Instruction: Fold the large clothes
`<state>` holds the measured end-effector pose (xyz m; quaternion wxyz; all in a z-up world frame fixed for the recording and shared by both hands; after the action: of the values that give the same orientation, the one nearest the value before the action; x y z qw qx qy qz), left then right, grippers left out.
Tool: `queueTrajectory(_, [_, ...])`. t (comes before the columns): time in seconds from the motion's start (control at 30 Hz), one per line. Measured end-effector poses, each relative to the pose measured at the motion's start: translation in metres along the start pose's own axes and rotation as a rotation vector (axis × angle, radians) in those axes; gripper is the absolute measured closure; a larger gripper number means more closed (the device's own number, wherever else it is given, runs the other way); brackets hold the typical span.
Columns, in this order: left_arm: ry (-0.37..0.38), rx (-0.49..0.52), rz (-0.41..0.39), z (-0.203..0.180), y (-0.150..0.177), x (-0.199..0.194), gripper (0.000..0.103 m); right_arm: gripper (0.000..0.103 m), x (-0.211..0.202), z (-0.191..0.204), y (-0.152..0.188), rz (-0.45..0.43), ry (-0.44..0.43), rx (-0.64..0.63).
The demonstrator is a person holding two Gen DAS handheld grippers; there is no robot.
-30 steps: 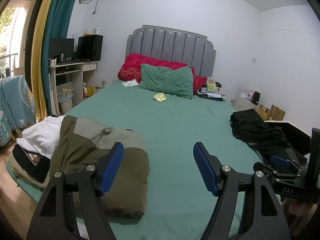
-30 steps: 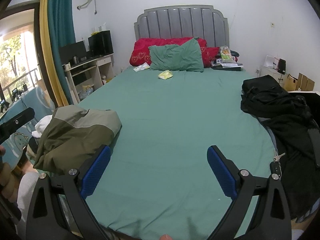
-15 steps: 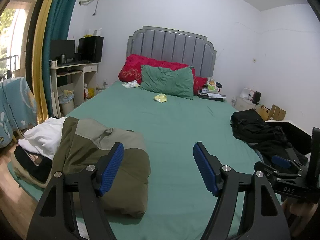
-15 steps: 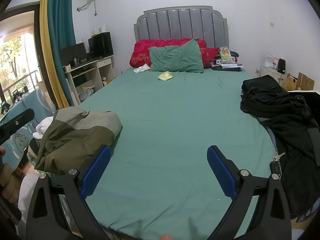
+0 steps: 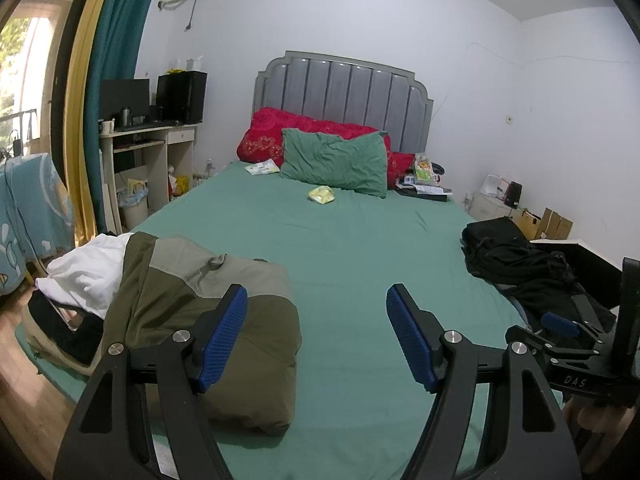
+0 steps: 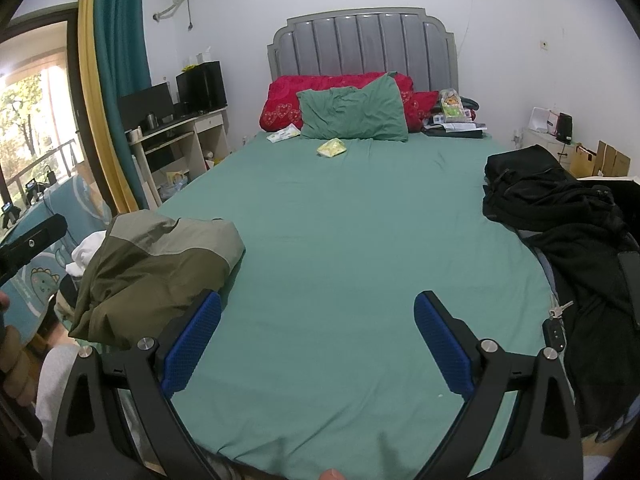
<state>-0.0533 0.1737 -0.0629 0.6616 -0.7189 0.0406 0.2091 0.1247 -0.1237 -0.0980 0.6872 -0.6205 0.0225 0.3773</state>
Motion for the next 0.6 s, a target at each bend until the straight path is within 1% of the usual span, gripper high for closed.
queueTrajectory(0.6, [-0.002,0.000,-0.001,0.0077,-0.0006,0.0000,0.028,0.007,0.0008,0.0048,0.0025,0.002,-0.004,0.000])
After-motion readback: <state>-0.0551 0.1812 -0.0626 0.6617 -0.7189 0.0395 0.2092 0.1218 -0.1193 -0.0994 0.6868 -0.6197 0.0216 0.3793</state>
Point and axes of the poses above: each gripper's, at about its wrist camera, not at the fingertips, and x roughly the way its jaws point, z to its left, y to its underside, the point moved 4 cm from there along x, roughly the way its jaws point, and after that the axes turned 6 degrees about x, right-handed, at the moved point
